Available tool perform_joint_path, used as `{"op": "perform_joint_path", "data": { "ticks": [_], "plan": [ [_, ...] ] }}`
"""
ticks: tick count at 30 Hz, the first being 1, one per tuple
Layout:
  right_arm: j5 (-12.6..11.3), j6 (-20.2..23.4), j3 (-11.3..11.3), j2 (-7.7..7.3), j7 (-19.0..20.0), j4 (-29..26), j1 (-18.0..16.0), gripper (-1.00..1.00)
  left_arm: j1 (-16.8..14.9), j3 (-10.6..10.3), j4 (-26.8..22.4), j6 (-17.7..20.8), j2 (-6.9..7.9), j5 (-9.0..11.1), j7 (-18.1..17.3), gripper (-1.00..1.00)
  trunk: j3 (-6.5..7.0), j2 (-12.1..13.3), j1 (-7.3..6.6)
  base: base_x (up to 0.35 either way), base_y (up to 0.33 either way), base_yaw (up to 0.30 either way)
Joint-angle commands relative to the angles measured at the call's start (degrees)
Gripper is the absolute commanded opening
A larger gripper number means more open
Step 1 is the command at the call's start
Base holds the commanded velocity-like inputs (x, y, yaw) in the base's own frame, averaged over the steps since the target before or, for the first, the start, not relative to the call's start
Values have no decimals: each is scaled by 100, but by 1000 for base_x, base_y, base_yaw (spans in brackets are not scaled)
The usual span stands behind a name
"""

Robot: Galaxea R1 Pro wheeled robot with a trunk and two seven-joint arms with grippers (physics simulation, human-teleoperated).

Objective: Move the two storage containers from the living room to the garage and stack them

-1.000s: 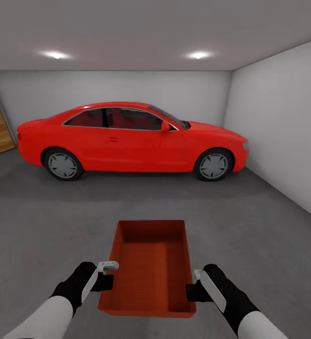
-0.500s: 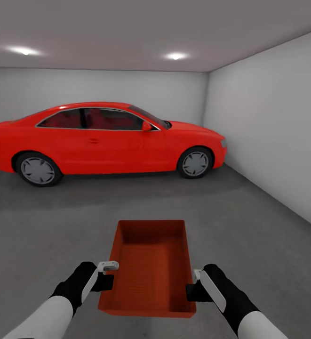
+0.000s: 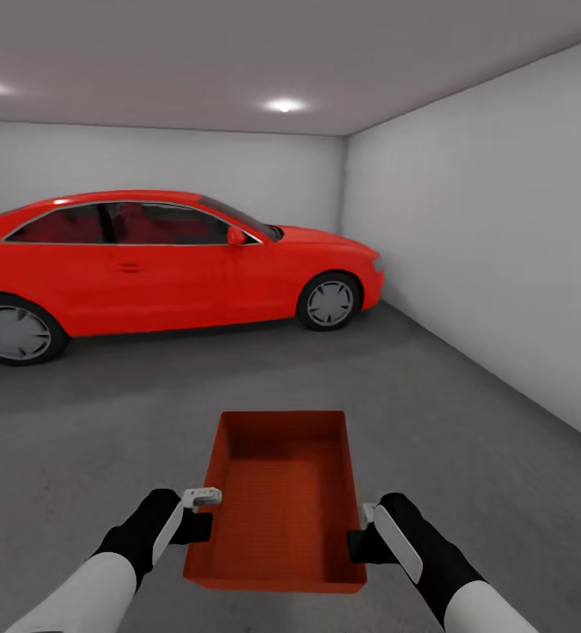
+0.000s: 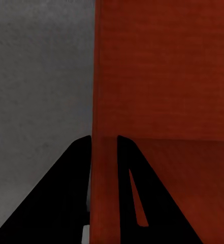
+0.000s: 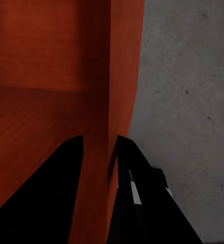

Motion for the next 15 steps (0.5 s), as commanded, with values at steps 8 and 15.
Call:
{"op": "perform_joint_path", "data": {
  "ticks": [8,15],
  "plan": [
    [-76,-9,6,-1,-24,-12,-8,-100,-2,72,-4,32,-10,-56,-61,-100,-8,-7,1,0,0,-275],
    [-76,-9,6,-1,-24,-12,-8,-100,-1,71,-4,32,-10,-56,-61,-100,-8,-7,1,0,0,-275]
  ]
}}
